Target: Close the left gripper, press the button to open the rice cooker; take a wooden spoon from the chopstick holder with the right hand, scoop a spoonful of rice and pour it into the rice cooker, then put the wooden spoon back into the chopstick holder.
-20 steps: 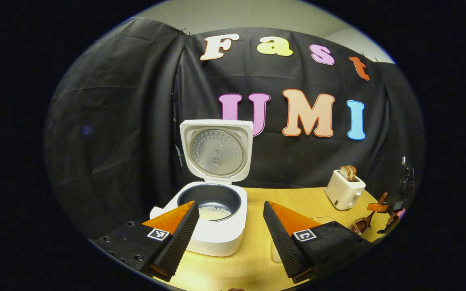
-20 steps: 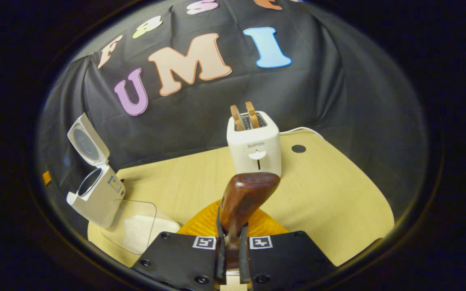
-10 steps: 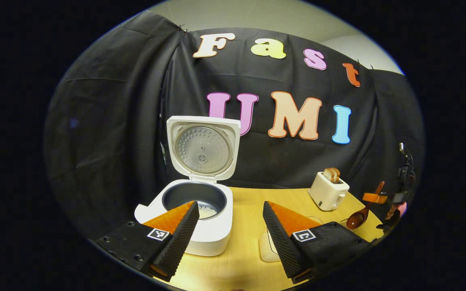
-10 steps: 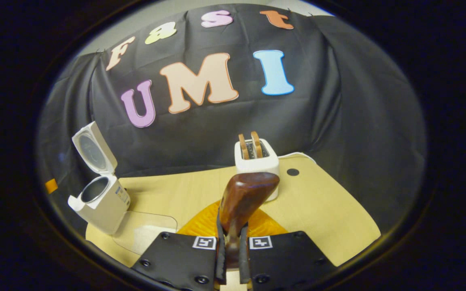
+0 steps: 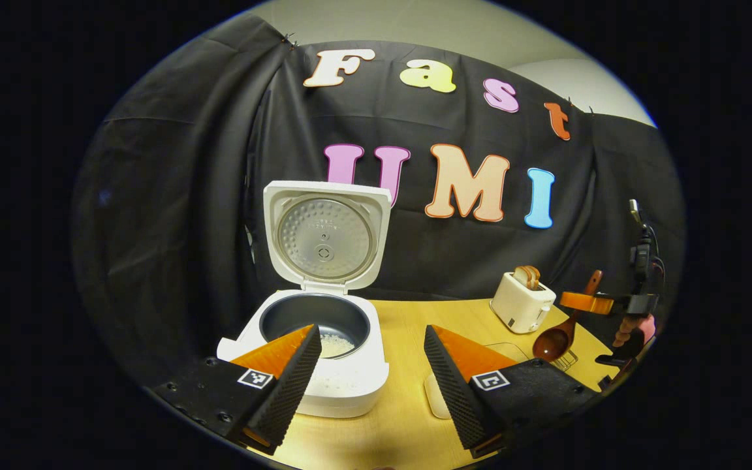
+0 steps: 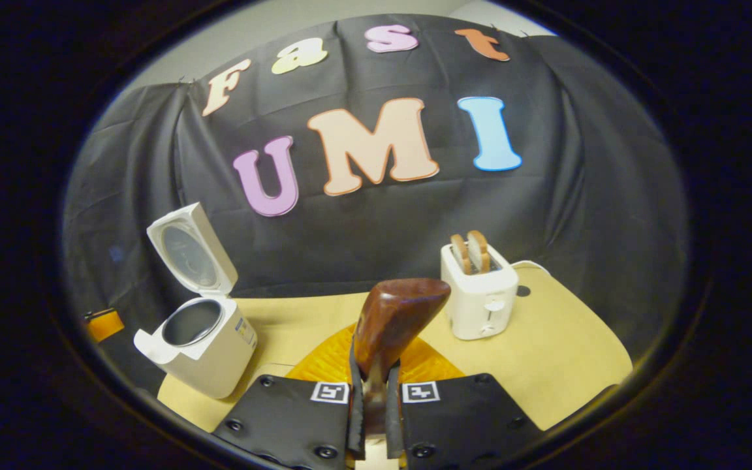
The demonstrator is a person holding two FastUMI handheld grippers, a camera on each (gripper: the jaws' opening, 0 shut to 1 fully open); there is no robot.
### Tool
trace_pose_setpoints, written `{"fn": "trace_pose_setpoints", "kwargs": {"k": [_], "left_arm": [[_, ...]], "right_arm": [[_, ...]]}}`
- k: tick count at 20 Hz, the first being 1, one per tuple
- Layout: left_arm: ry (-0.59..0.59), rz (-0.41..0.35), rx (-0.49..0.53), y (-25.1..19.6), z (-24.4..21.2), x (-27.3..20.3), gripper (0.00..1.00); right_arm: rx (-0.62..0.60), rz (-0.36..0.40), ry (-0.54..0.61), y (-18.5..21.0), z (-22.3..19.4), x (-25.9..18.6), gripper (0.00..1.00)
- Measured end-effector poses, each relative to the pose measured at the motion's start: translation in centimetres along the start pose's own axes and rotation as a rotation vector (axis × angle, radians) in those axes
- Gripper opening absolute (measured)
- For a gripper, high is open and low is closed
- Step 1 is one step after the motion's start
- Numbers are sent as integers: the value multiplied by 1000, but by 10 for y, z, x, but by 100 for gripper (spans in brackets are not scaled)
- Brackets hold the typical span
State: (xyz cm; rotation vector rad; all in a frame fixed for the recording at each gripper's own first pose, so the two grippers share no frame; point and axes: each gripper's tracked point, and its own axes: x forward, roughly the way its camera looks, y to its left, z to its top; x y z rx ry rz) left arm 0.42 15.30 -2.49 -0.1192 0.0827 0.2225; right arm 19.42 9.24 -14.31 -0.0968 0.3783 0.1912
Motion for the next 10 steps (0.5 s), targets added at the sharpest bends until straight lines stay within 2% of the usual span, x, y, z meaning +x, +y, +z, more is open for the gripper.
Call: {"fn": "trace_pose_setpoints", "kwargs": {"k": [5, 10], "left_arm": [[21, 12, 38, 26, -5, 0, 94], [29, 37, 50, 47, -8, -3, 94]], "right_arm": [[-146, 29, 54, 50, -41, 23, 16], [-334, -2, 99, 65, -87, 39, 15]]}}
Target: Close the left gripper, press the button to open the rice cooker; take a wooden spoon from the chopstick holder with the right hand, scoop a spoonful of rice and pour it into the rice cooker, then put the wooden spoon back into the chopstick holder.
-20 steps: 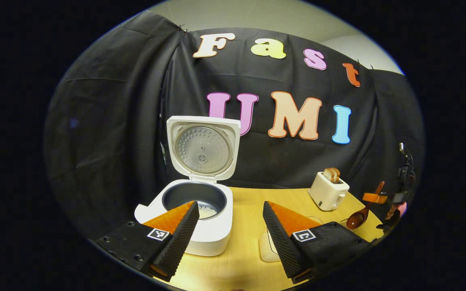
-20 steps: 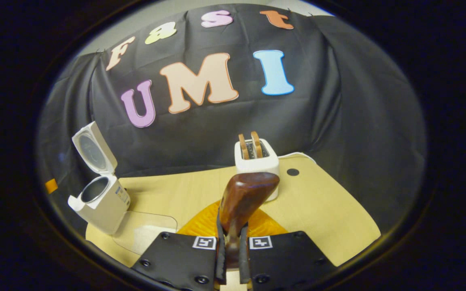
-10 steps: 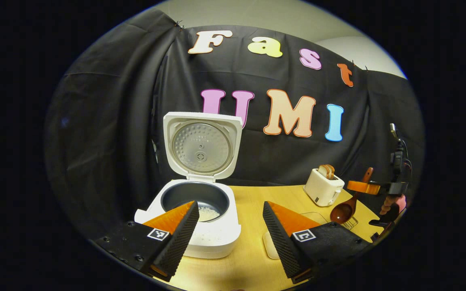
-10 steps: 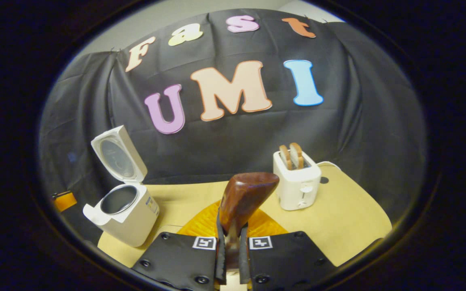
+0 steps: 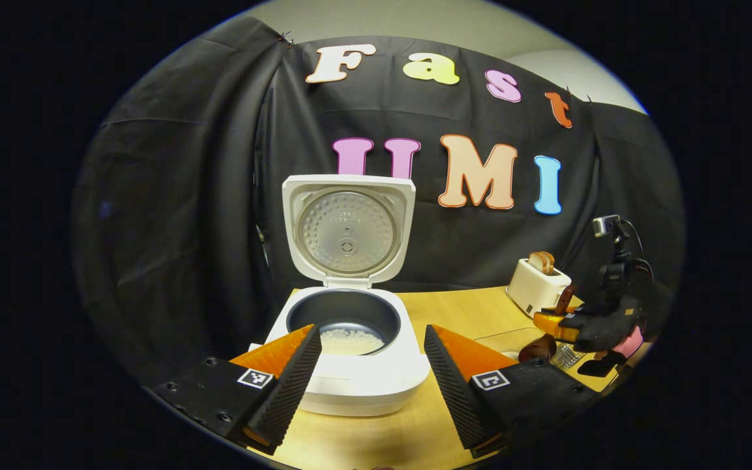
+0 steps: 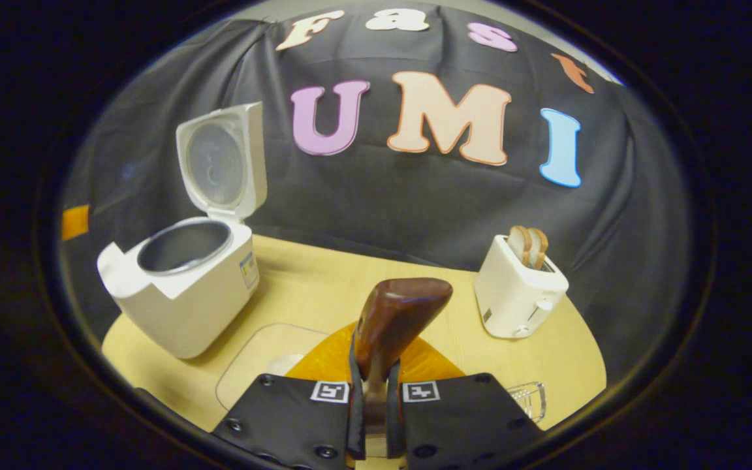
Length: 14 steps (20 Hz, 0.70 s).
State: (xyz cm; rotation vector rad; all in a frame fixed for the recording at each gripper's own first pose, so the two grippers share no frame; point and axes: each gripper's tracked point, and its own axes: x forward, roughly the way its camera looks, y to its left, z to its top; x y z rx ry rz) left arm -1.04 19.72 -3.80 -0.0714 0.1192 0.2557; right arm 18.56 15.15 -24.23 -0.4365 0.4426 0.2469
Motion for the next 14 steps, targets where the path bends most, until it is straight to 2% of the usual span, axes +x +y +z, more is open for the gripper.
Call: {"fn": "trace_pose_setpoints", "kwargs": {"k": [3, 6, 12, 14], "left_arm": [[7, 14, 12, 12, -3, -3, 94], [12, 26, 17, 21, -5, -3, 94], [4, 12, 10, 29, -7, -3, 94], [1, 2, 0, 29, -7, -2, 94]], "right_arm": [[-66, -10, 33, 11, -21, 10, 16], [-46, 19, 47, 30, -27, 9, 16], [199, 100, 125, 67, -36, 2, 16], [278, 103, 149, 69, -36, 3, 17]]}}
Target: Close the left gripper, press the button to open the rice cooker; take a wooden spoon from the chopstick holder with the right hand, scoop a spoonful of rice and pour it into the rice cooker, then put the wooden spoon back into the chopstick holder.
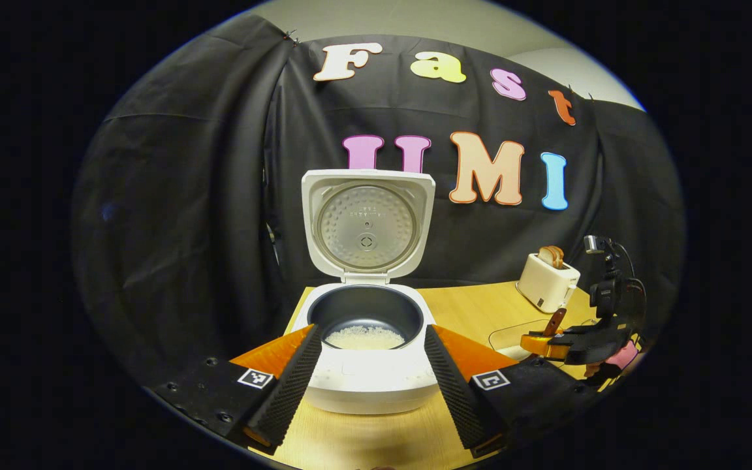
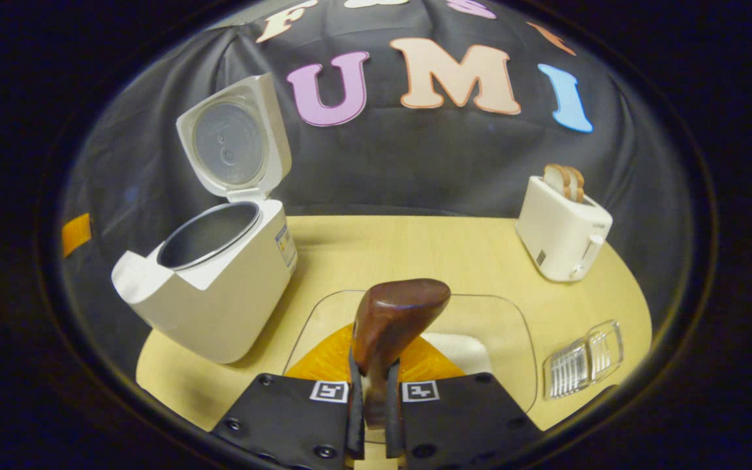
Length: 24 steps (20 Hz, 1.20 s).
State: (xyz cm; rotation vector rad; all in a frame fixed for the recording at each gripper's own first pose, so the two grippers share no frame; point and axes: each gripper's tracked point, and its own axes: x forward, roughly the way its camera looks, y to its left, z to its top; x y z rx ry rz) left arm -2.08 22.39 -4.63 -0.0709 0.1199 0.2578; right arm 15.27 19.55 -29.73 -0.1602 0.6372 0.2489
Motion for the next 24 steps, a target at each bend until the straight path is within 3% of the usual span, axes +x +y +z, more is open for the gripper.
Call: {"fn": "trace_pose_setpoints", "kwargs": {"k": [5, 9, 15, 19, 24], "left_arm": [[-9, -24, -5, -1, -1, 0, 94], [-14, -33, -1, -1, 1, -1, 94], [-19, -47, 21, -5, 5, -5, 94], [-33, -65, 23, -11, 10, -8, 94], [-29, -99, 0, -20, 8, -13, 94]], "right_arm": [[338, 45, 59, 0, -6, 2, 16], [582, 40, 85, -23, -17, 0, 14], [905, 66, 19, -58, -10, -17, 14], [1045, 89, -30, -69, 8, -35, 13], [1123, 153, -109, -62, 48, -61, 14]]}}
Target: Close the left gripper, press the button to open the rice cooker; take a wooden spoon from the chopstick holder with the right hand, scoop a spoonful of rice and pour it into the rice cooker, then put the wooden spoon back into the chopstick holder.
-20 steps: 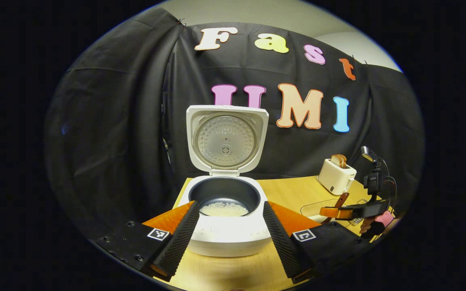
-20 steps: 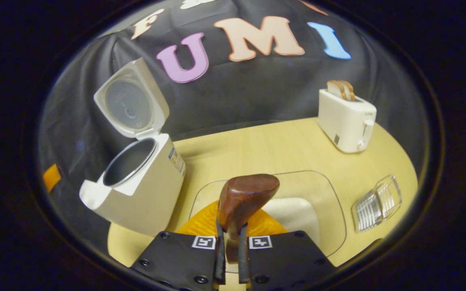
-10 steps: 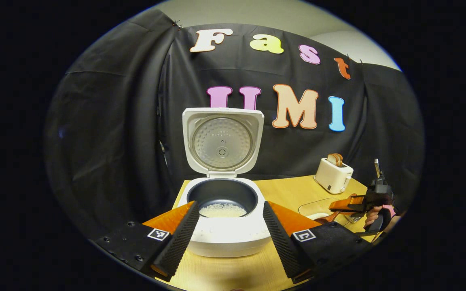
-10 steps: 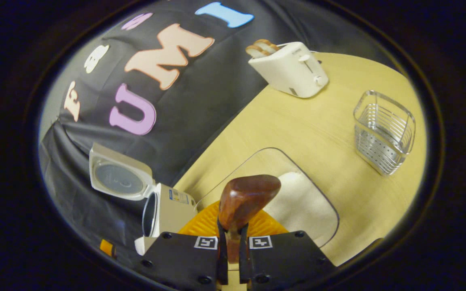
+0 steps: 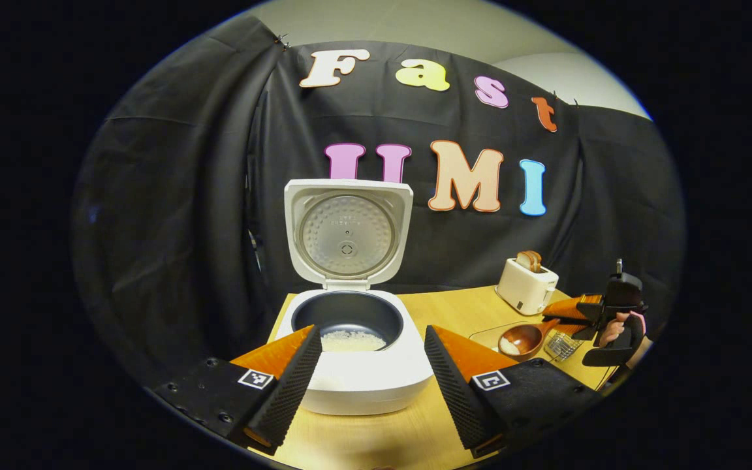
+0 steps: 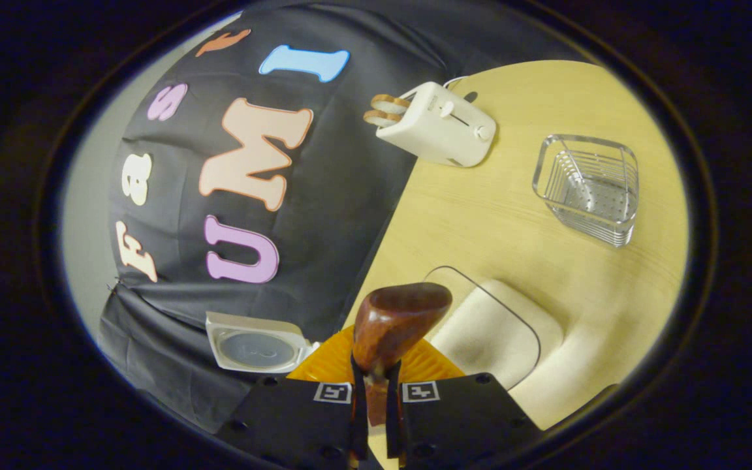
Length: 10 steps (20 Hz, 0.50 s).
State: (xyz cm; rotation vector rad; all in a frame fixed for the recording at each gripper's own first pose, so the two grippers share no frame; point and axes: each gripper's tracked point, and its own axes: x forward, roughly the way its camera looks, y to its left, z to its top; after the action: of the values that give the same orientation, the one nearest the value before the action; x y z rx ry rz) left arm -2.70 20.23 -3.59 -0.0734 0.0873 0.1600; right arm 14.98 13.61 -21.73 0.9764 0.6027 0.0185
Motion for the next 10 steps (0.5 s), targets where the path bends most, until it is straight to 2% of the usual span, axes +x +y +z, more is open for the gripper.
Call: {"fn": "trace_pose_setpoints", "kwargs": {"k": [5, 10], "left_arm": [[1, -23, 3, -1, -4, -5, 94], [7, -31, -17, 6, -9, -11, 94]], "right_arm": [[-24, 81, -23, 66, 2, -14, 15], [-105, 158, 3, 141, -24, -5, 14]]}}
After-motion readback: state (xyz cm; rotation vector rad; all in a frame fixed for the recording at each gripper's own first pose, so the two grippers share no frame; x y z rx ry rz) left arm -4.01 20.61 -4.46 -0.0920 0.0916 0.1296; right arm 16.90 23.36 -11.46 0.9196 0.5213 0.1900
